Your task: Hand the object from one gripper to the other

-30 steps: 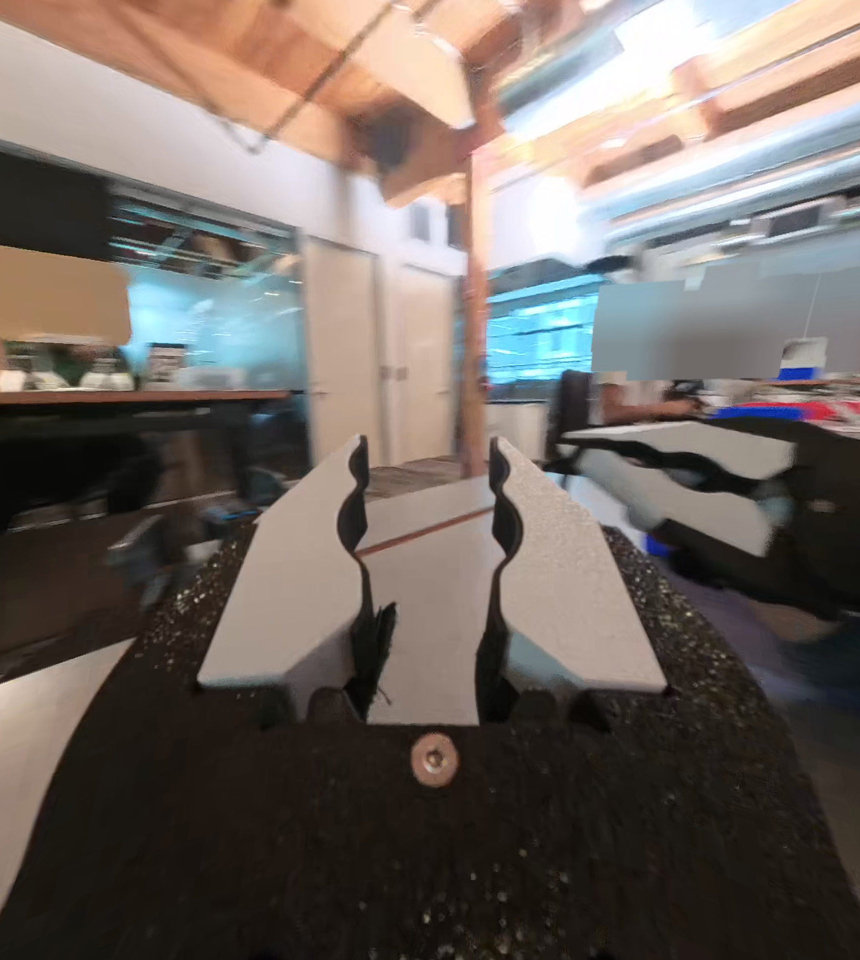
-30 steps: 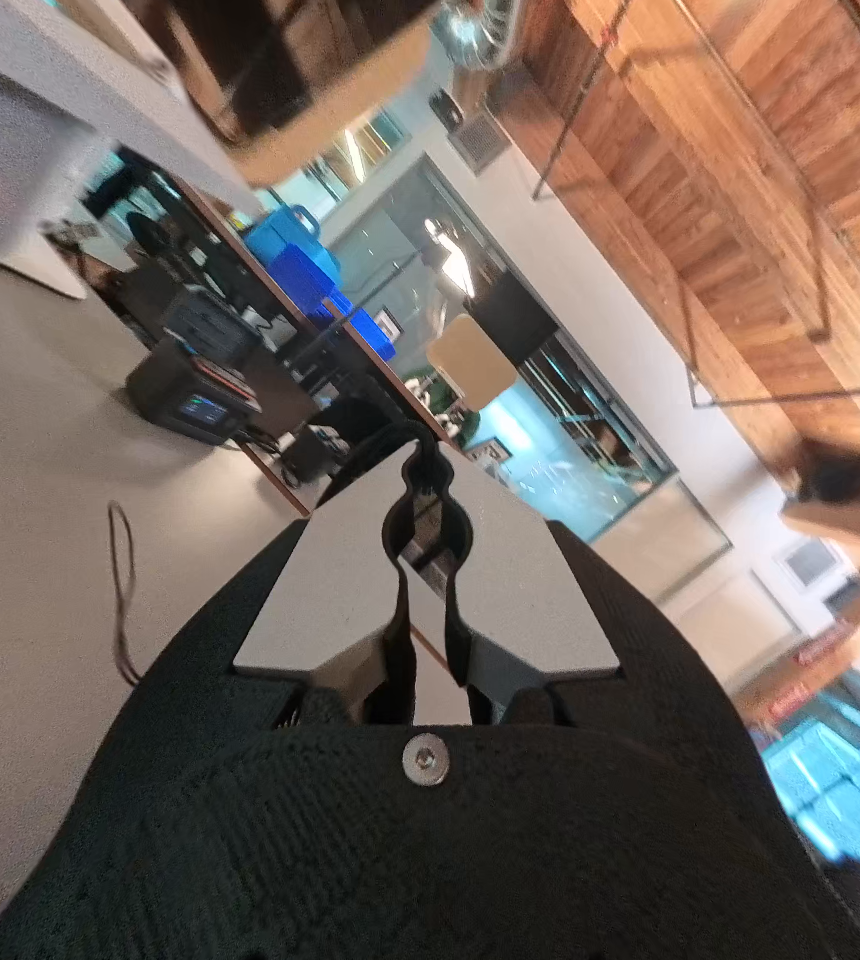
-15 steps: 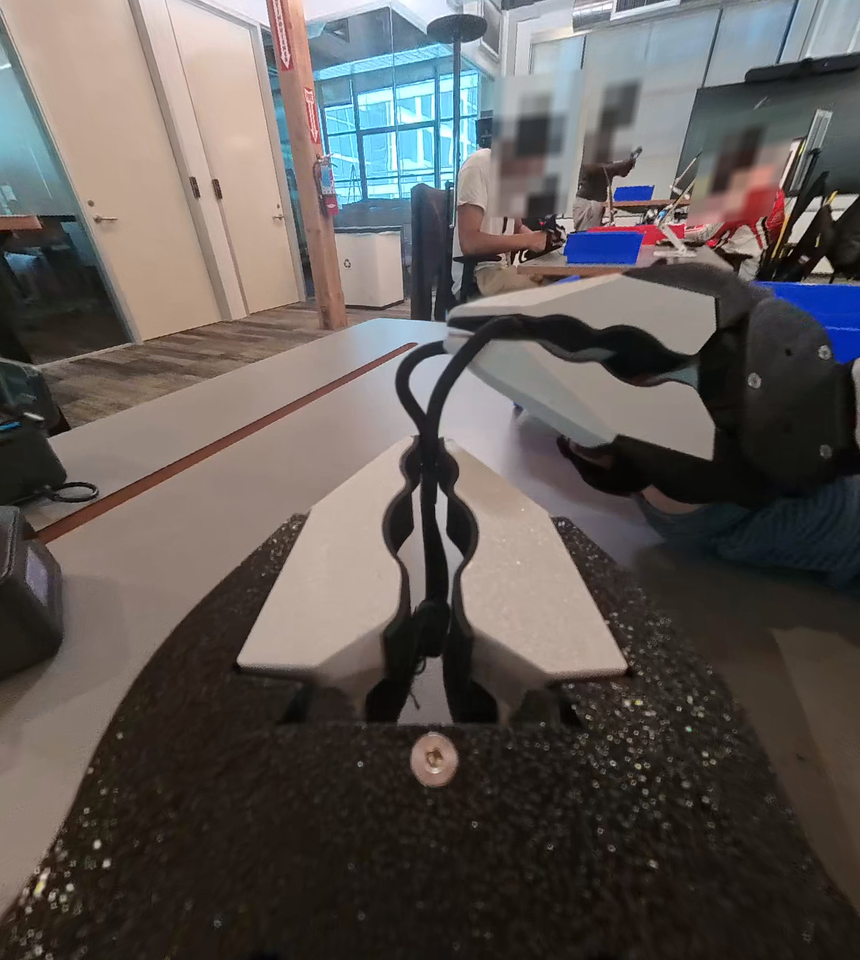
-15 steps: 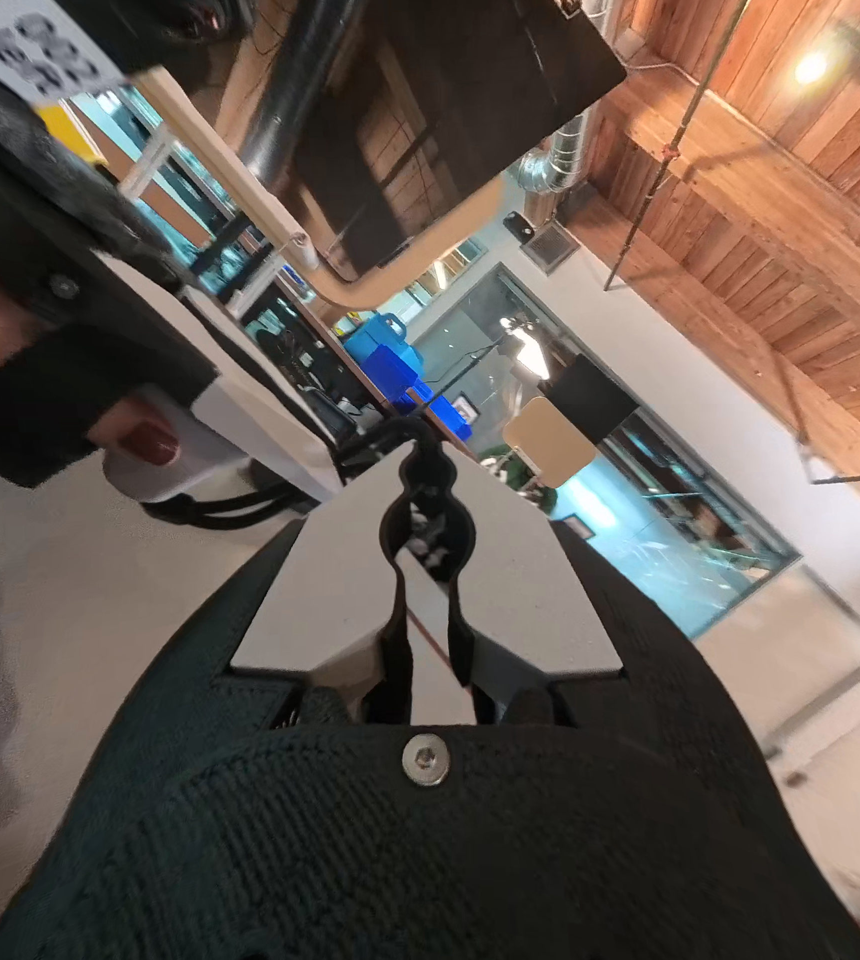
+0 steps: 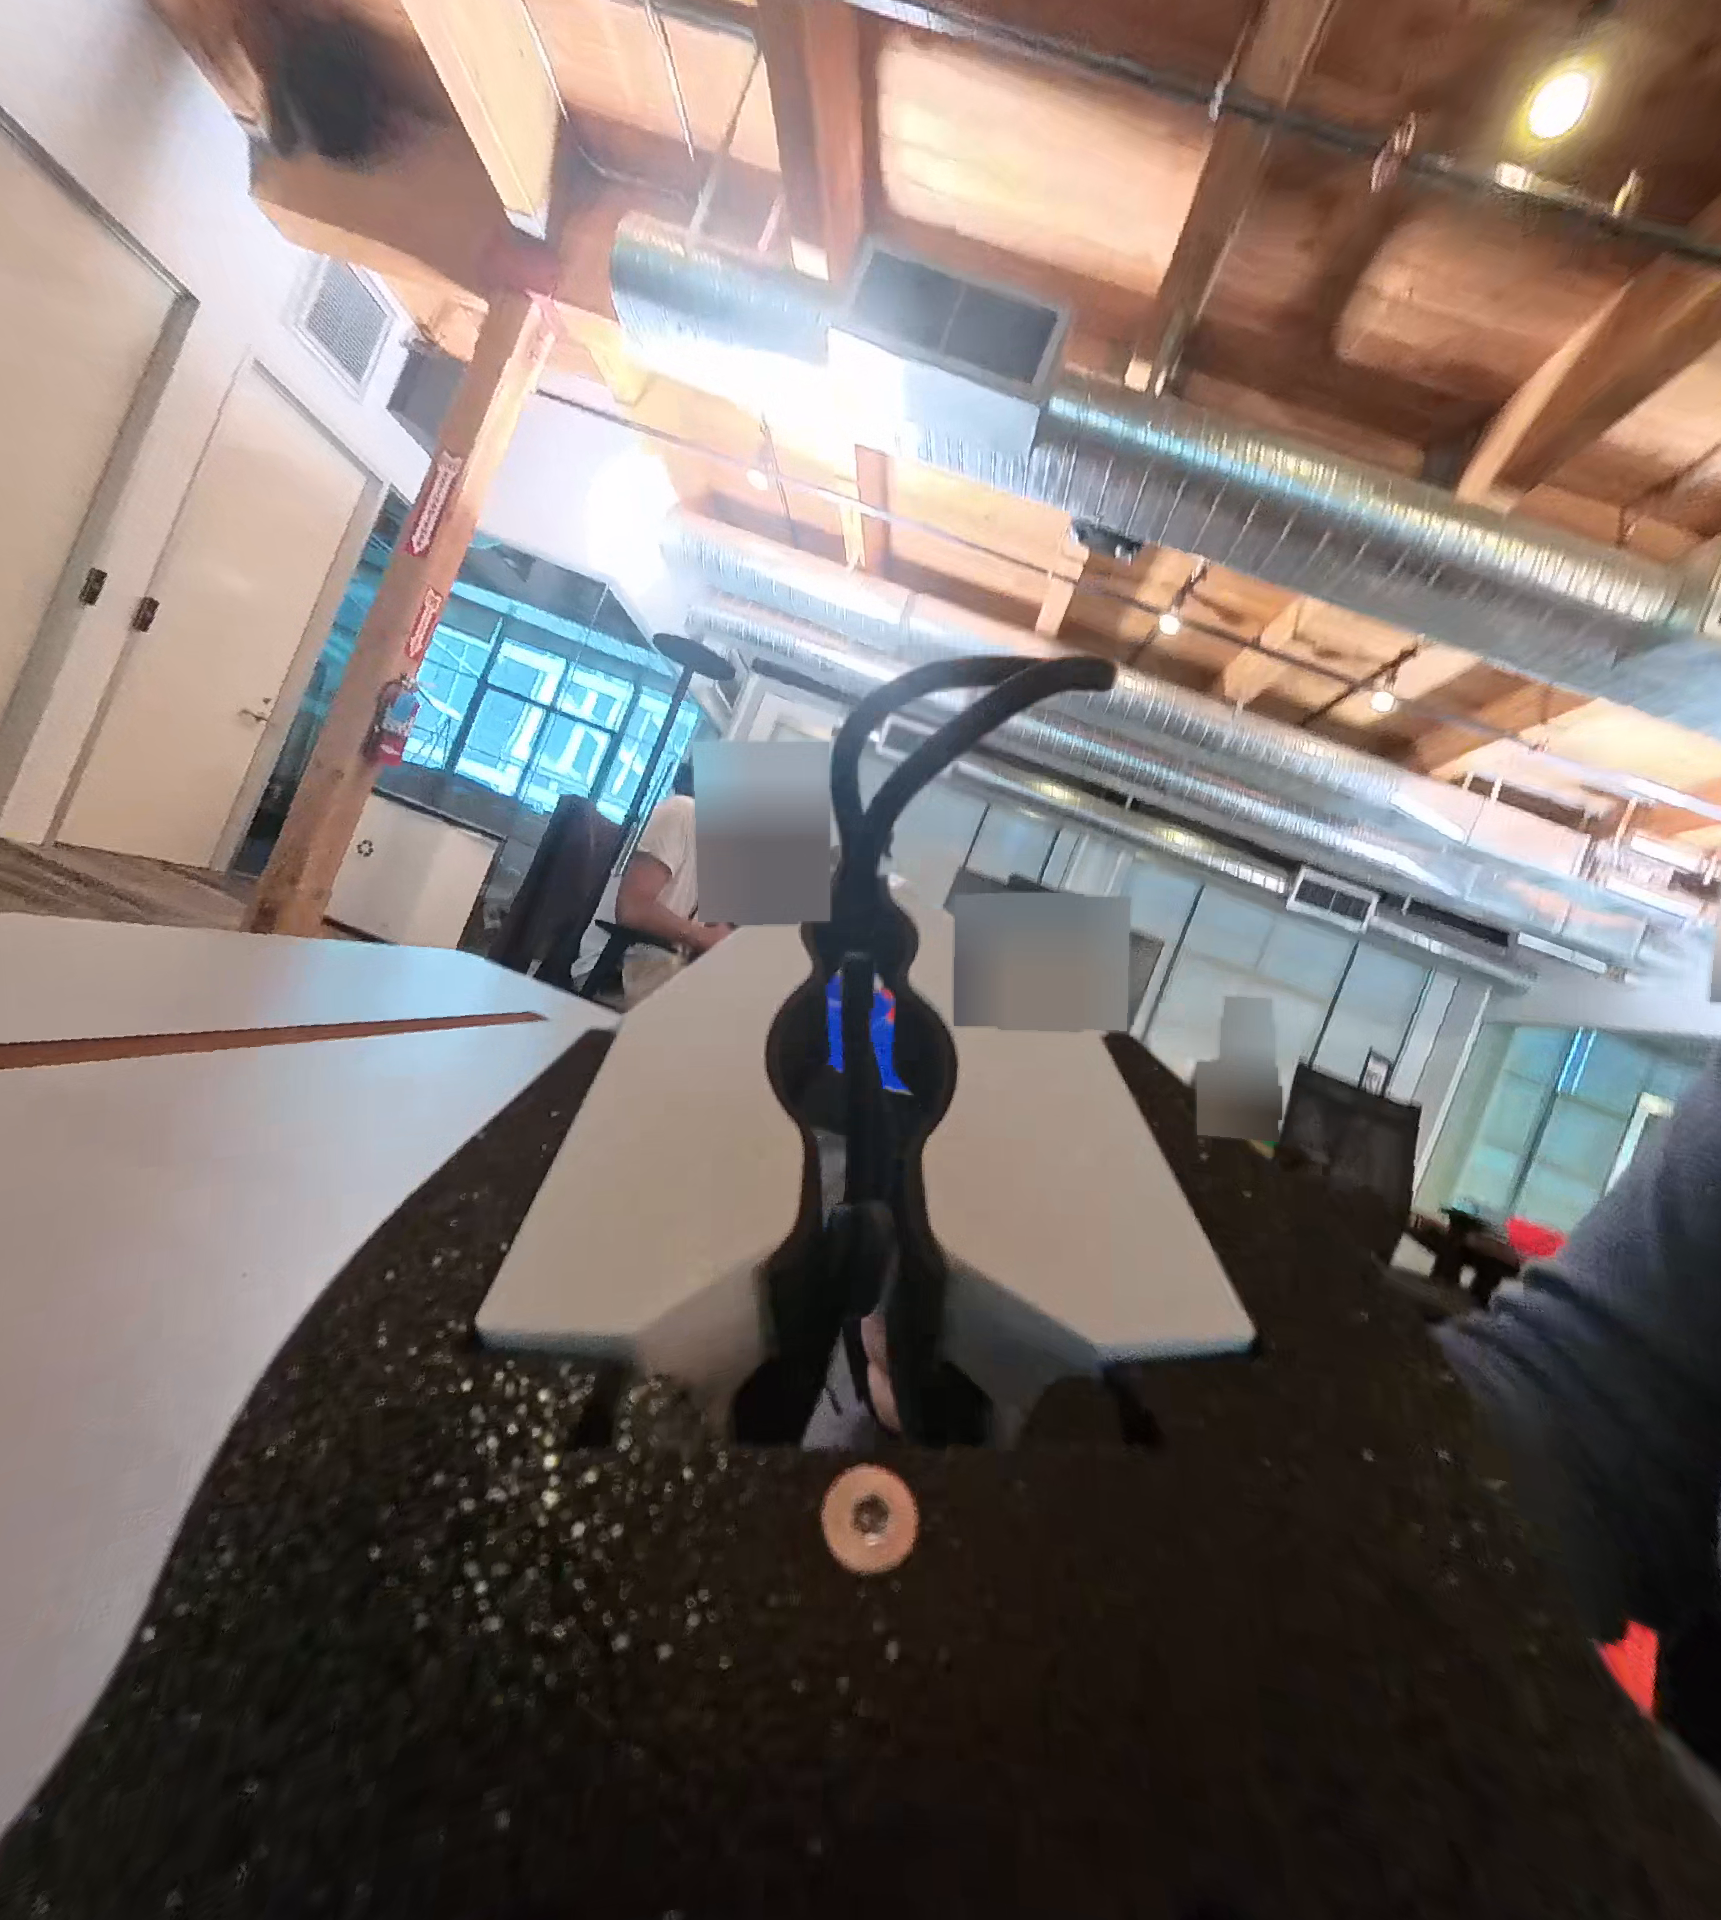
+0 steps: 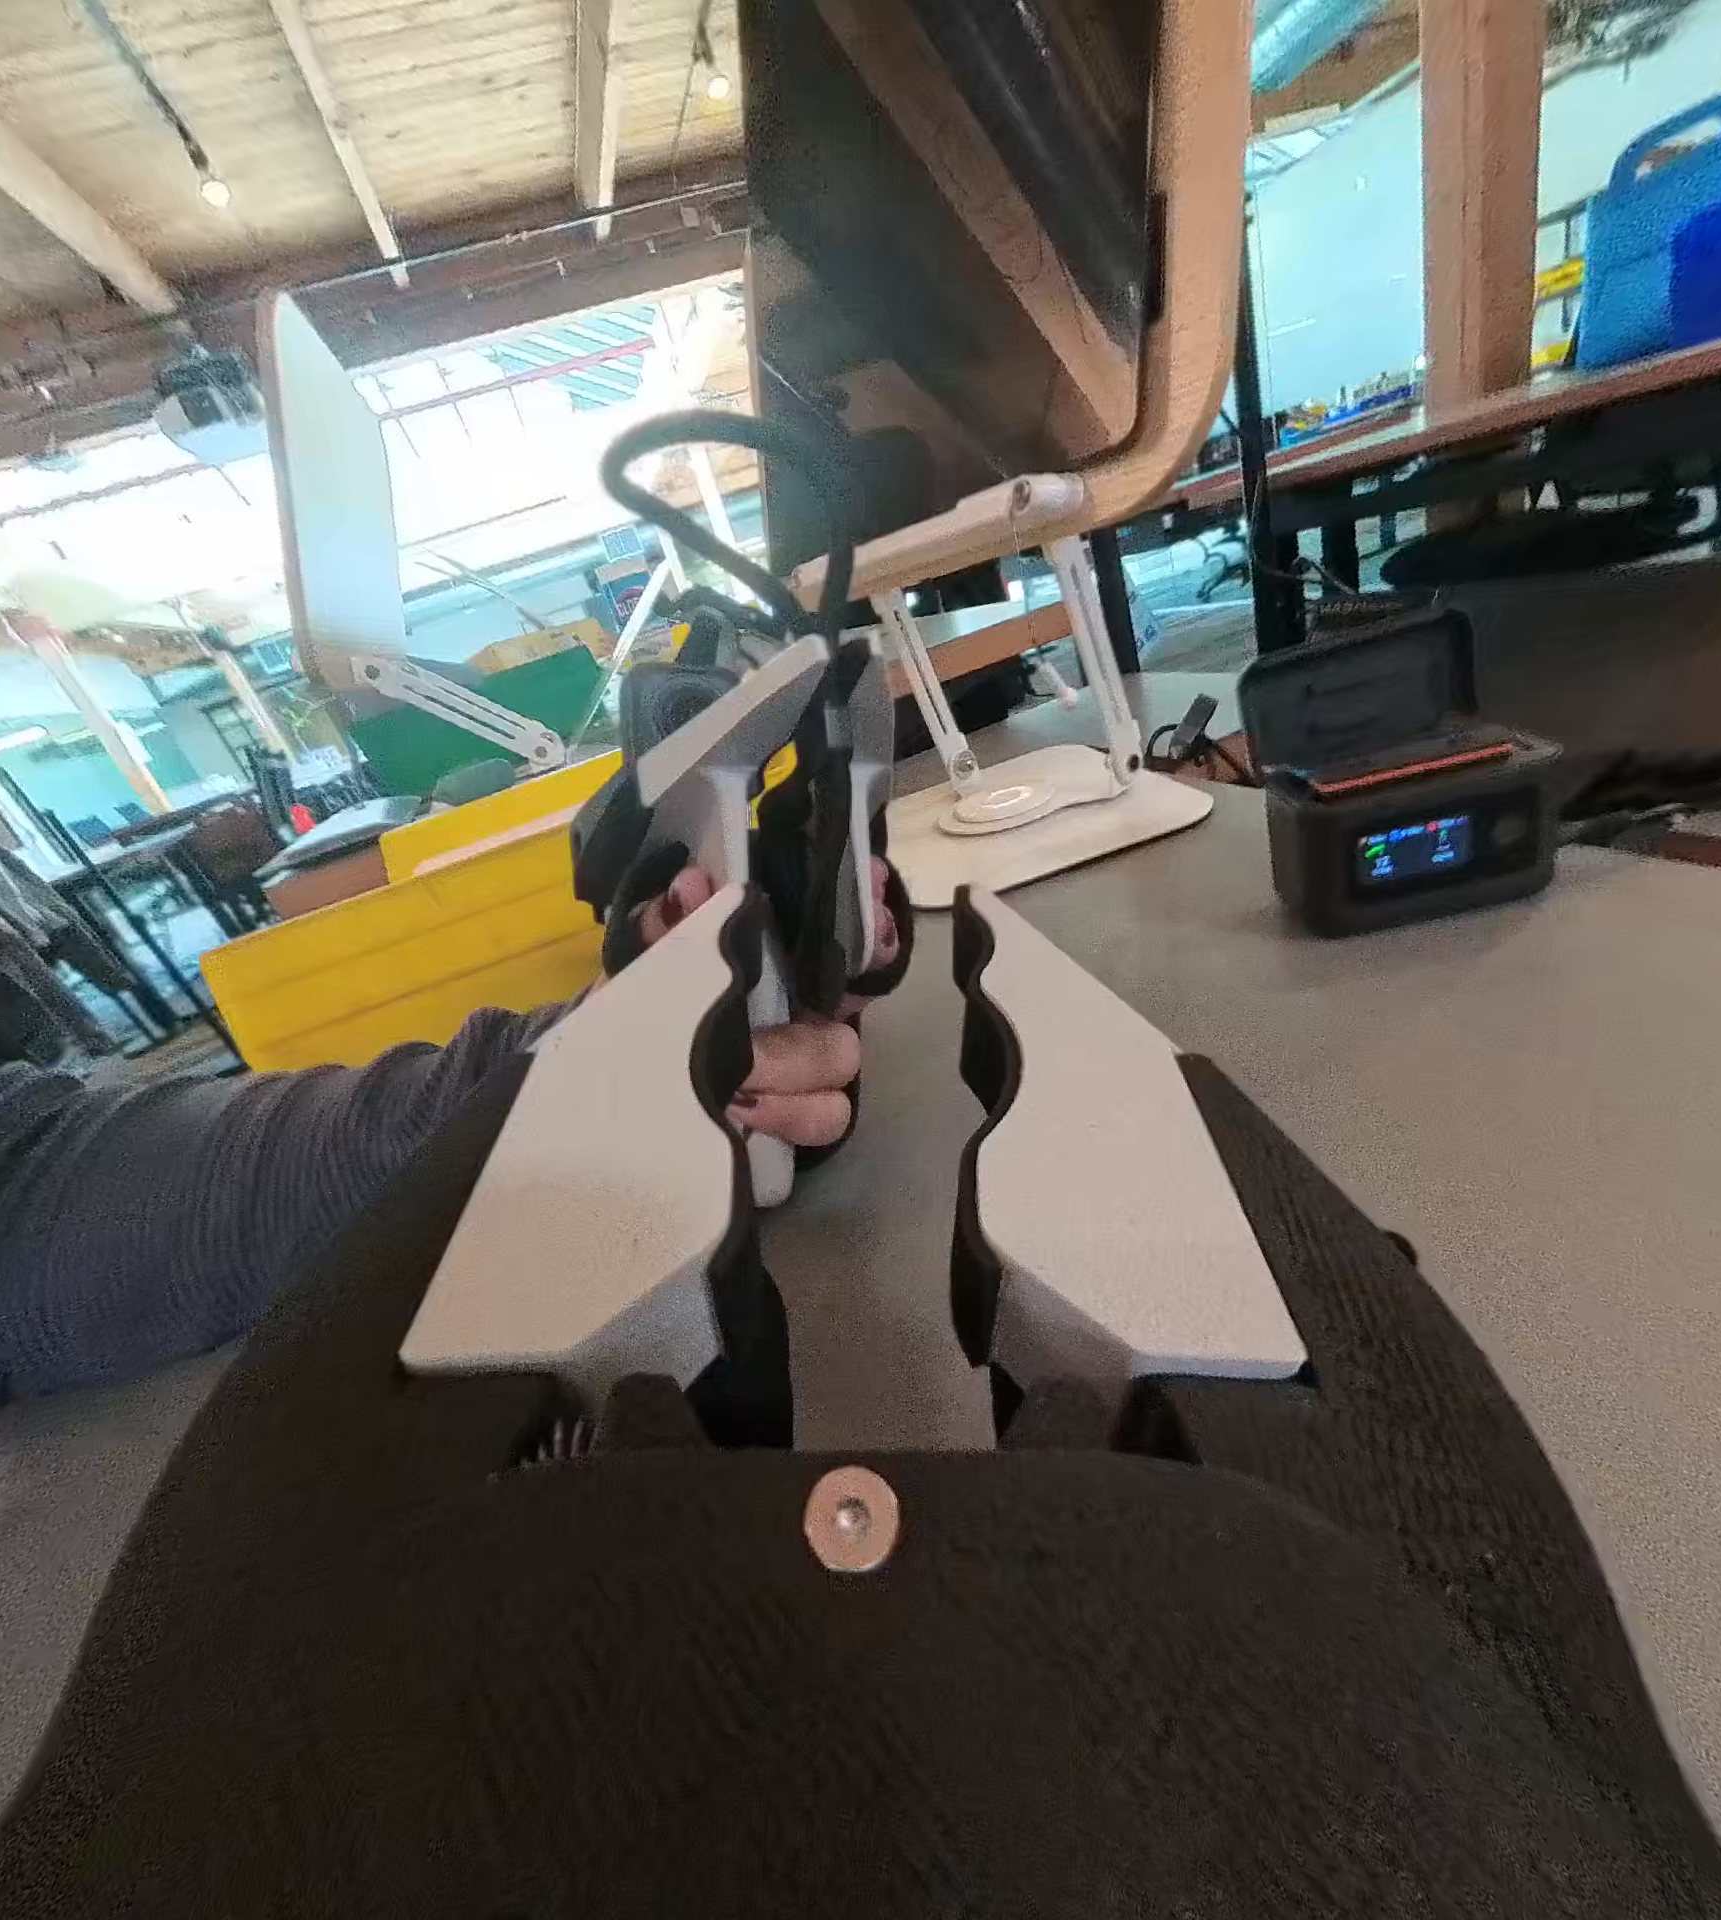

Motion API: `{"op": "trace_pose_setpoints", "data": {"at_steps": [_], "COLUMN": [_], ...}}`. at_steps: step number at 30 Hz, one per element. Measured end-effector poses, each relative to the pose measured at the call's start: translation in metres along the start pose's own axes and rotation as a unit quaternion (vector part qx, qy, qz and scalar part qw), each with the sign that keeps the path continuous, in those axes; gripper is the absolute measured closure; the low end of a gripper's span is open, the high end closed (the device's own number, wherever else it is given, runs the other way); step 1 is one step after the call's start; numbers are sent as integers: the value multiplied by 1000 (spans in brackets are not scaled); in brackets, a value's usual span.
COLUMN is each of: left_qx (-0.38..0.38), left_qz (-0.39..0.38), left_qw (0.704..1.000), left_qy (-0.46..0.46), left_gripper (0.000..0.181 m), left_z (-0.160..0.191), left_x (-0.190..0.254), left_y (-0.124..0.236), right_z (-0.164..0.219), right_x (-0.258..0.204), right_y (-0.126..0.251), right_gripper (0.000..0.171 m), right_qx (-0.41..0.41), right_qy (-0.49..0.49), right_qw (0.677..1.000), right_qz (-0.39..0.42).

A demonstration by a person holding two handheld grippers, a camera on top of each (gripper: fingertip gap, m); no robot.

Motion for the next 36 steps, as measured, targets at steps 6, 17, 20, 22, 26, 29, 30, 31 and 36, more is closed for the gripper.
{"op": "trace_pose_setpoints", "data": {"at_steps": [6, 17, 20, 22, 26, 29, 30, 31, 36], "left_qx": [-60, -69, -84, -89, -84, -78, -77, -77, -72], "left_qz": [-1, -182, -189, -192, -197, -202, -204, -204, -203], "left_qw": [996, 946, 931, 927, 927, 928, 929, 930, 933], "left_qy": [-70, -261, -301, -309, -308, -302, -299, -297, -290], "left_gripper": [179, 102, 98, 100, 104, 107, 107, 107, 109], "left_z": [22, 13, 15, 15, 13, 11, 11, 10, 9], "left_x": [8, -27, -26, -27, -28, -29, -30, -30, -30], "left_y": [-9, -4, -3, -3, -2, 0, 0, 0, 1], "right_z": [3, -50, -86, -121, -159, -145, -136, -127, -79], "right_x": [-1, 47, 34, 12, -12, 7, 11, 14, 32], "right_y": [-1, 48, 67, 95, 177, 278, 311, 337, 386], "right_gripper": [169, 171, 171, 171, 171, 170, 170, 169, 169], "right_qx": [-13, 32, 7, -15, -81, -217, -246, -261, -308], "right_qy": [21, 354, 401, 409, 371, 247, 201, 165, 57], "right_qw": [1000, 883, 840, 804, 749, 683, 658, 639, 627], "right_qz": [3, 308, 366, 432, 543, 652, 683, 704, 713]}}
Point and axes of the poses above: each gripper's, where its closed fingertips meet, y back along the fingers, z out of its underside, x = y × z across the jaws, the point moved 1 cm from there along y, back along the fingers, and after that the axes turned 4 degrees about x, right-handed, at the moved point
